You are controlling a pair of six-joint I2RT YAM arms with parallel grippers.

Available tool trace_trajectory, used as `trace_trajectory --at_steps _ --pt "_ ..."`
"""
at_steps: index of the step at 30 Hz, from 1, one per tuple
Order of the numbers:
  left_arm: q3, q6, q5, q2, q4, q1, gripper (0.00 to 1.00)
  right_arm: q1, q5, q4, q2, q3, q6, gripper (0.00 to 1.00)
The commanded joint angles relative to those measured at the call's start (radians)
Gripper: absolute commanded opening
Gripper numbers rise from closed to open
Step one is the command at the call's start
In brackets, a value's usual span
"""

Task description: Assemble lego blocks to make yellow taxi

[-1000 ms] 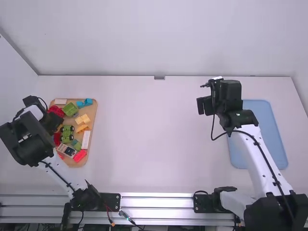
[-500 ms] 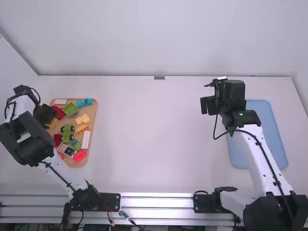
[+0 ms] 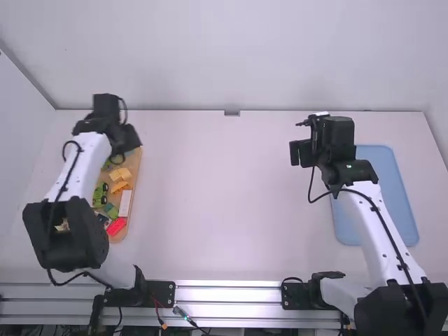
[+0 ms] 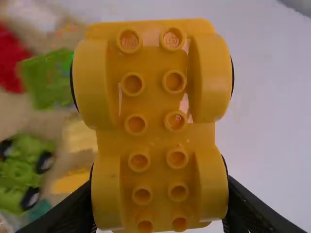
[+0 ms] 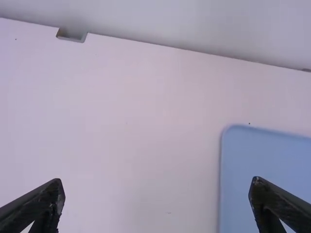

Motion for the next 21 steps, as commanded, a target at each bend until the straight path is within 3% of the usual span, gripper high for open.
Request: trace_trajectory --at_steps 1,6,9,16,21 --pt "-0.071 0.277 0.076 -0.043 -0.004 -0.142 0.07 -0.01 -0.002 -0.018 -0.013 0.034 0.039 0.99" --pt "-0.148 0.572 0.166 -0.044 -0.014 -0.398 0.1 -0.043 -0.003 -0.062 -0.065 0.034 0.082 0.99" --pt "-0.196 0.715 0.163 -0.023 0.022 -0.555 0.28 -0.065 -0.003 -0.104 -0.12 0.034 0.114 0.99" --pt "-0.235 0.888 0.118 0.069 0.093 -0.752 0.26 -0.071 -0.07 -0.16 -0.208 0.034 0.079 0.99" --pt "-0.211 0.96 0.137 0.169 0.083 -0.771 0.17 -0.051 -0.076 -0.164 -0.234 0.034 0.079 0.99"
